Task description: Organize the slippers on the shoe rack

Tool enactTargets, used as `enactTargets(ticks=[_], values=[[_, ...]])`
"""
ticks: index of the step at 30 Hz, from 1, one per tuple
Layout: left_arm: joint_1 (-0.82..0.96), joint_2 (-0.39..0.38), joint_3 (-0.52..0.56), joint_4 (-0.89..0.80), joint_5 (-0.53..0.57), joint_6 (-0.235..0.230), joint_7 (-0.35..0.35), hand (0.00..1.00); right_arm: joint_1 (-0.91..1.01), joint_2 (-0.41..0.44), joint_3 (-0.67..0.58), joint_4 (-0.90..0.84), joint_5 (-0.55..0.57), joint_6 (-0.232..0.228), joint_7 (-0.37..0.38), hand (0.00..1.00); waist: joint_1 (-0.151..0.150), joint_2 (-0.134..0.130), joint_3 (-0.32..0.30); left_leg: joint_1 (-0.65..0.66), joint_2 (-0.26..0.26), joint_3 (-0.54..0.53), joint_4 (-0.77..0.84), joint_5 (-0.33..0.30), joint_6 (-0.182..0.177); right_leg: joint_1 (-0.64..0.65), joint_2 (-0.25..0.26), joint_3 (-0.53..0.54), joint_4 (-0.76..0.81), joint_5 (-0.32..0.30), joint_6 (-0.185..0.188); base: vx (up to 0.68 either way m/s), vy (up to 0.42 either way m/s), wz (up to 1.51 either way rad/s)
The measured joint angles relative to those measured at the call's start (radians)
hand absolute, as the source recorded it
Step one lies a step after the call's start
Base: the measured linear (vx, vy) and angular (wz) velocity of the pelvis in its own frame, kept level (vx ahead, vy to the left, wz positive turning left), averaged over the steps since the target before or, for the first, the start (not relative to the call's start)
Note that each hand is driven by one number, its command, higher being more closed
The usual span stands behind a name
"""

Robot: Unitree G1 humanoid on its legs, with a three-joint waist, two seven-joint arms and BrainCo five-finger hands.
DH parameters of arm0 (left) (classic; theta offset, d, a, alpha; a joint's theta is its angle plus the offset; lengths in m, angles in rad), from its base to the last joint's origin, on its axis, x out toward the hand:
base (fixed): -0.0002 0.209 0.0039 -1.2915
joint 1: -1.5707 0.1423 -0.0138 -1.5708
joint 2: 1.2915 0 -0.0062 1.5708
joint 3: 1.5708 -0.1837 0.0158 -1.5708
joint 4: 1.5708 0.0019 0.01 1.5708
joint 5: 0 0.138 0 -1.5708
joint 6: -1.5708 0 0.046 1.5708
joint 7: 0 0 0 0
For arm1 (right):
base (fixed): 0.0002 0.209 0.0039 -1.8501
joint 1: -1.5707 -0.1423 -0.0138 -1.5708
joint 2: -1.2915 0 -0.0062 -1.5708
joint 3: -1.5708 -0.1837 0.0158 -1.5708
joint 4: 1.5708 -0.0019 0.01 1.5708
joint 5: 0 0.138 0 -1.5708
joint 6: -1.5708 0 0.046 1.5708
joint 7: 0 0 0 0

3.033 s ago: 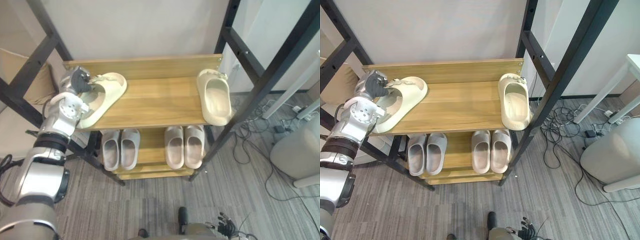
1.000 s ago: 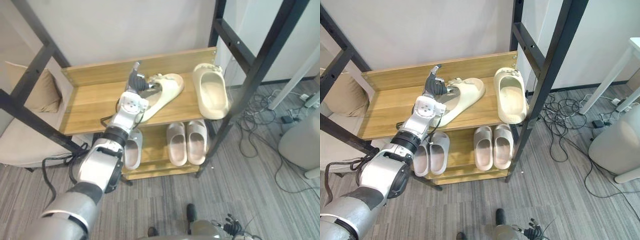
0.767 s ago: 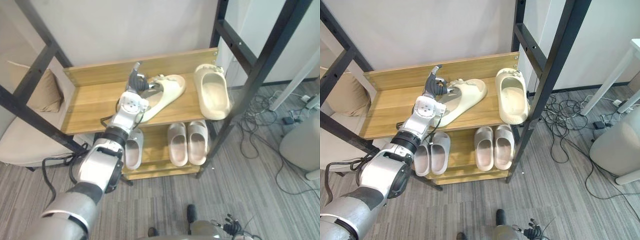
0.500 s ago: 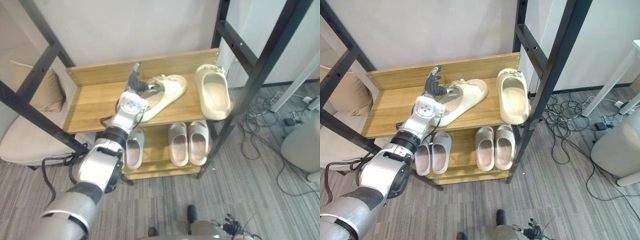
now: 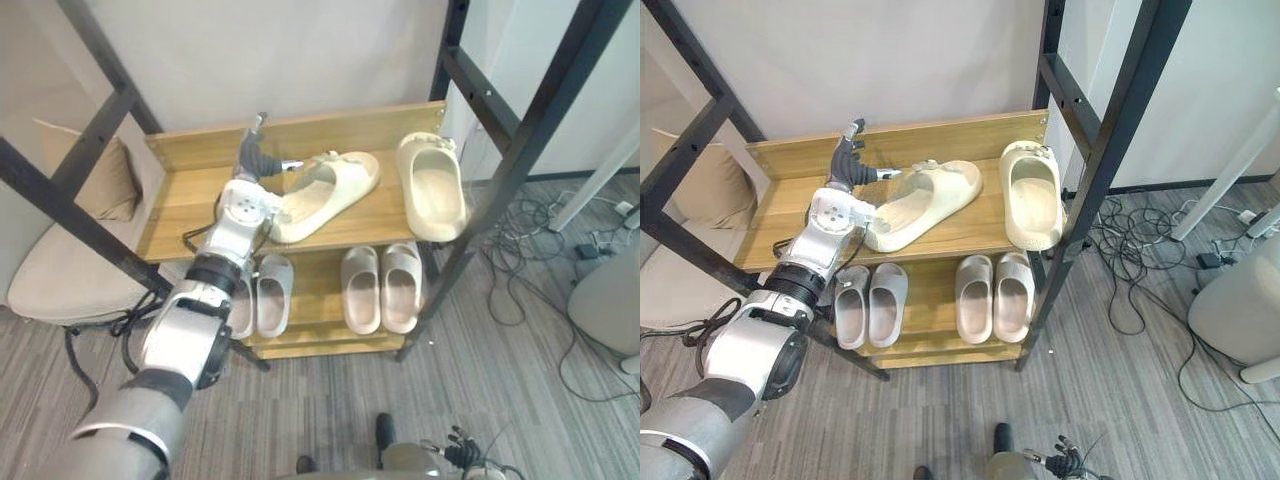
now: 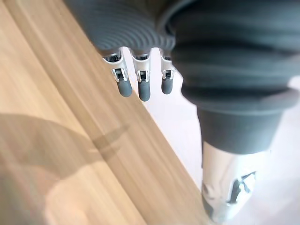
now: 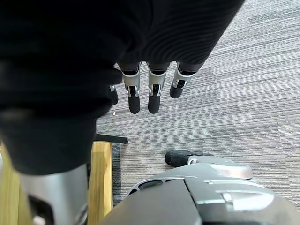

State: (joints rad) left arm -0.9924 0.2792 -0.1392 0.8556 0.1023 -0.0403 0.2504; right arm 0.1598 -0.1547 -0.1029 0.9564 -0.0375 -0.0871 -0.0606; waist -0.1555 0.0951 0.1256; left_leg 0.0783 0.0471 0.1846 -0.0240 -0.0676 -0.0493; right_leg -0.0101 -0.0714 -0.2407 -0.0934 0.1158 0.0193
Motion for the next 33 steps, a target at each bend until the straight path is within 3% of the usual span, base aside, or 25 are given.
enactTargets(ticks=[6,14,18,26,33], values=[[0.063,0.041,0.006,-0.089,-0.07,-0.004,0.0,0.0,-0.002,-0.003,0.007,0.001,0.0,0.008,0.0,0.0,0.01,0.0,0.0,0.001,0.002,-0.004,0.0,0.0,0.0,0.003,0.0,-0.005,0.003,-0.001,0.001,0.0,-0.01,0.02],[0.263,0.067,0.045,-0.317,-0.223,-0.042,-0.019,0.0,-0.002,-0.004,0.009,0.01,-0.003,0.026,-0.001,0.0,0.05,-0.006,-0.002,0.011,0.001,-0.012,-0.005,0.001,0.001,0.015,0.0,-0.014,0.002,-0.003,0.003,-0.01,-0.007,0.02],[0.366,0.084,0.045,-0.397,-0.297,-0.044,-0.036,0.0,-0.005,-0.007,0.025,0.014,-0.004,0.03,-0.002,0.0,0.052,-0.01,-0.003,0.014,-0.001,-0.031,-0.005,0.002,0.003,0.026,-0.003,-0.027,0.001,-0.007,0.007,-0.01,-0.02,0.11],[0.574,0.075,0.005,-0.596,-0.391,-0.062,-0.098,0.0,-0.011,-0.004,0.071,0.023,-0.019,0.055,0.0,0.0,0.084,-0.051,-0.026,0.016,-0.003,-0.035,-0.006,0.003,0.004,0.03,-0.006,-0.031,-0.003,-0.008,0.008,0.0,-0.003,0.01],[0.657,0.006,-0.056,-0.643,-0.423,-0.062,-0.133,0.0,-0.032,-0.003,0.098,0.044,-0.04,0.063,0.001,0.0,0.098,-0.069,-0.037,0.015,-0.008,-0.058,-0.006,0.006,0.008,0.041,-0.014,-0.054,-0.003,-0.011,0.012,-0.01,-0.012,0.09]])
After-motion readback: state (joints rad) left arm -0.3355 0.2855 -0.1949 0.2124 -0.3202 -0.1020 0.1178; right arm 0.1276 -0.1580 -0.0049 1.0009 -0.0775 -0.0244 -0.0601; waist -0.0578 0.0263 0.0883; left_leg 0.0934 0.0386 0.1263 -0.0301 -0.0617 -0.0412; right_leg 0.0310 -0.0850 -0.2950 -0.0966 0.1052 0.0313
